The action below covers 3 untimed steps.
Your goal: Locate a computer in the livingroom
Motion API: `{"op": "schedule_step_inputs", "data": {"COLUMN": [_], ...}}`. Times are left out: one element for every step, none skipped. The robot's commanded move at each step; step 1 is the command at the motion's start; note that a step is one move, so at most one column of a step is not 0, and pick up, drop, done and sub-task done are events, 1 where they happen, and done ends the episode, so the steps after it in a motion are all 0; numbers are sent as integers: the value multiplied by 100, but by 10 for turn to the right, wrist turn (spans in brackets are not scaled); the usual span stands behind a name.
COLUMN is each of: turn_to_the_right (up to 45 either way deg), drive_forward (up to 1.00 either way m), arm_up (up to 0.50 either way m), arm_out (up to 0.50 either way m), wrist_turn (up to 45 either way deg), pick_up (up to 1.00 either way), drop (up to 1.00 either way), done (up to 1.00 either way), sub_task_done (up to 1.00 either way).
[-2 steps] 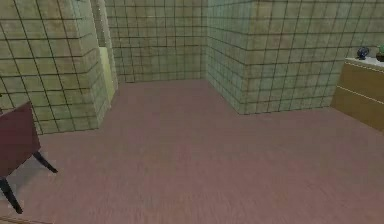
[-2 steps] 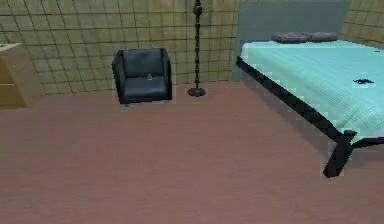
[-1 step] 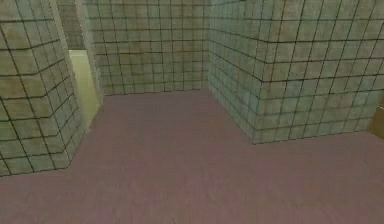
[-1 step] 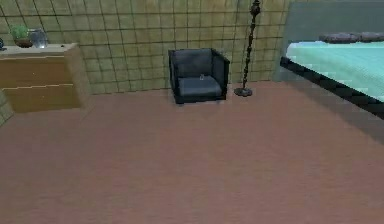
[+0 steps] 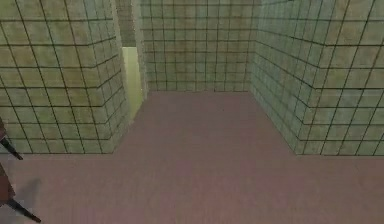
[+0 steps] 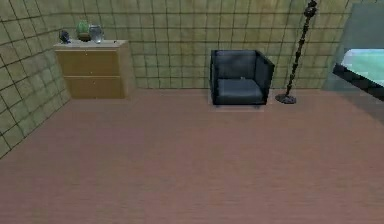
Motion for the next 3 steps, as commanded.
{"op": "schedule_step_inputs", "data": {"turn_to_the_right": [0,-420,0], "drive_forward": [50,0,25], "arm_up": [0,0,0], "arm_out": [0,0,0], "wrist_turn": [0,0,0], "pick_up": [0,0,0], "drop": [0,0,0], "done": [0,0,0], "sub_task_done": [0,0,0]}}
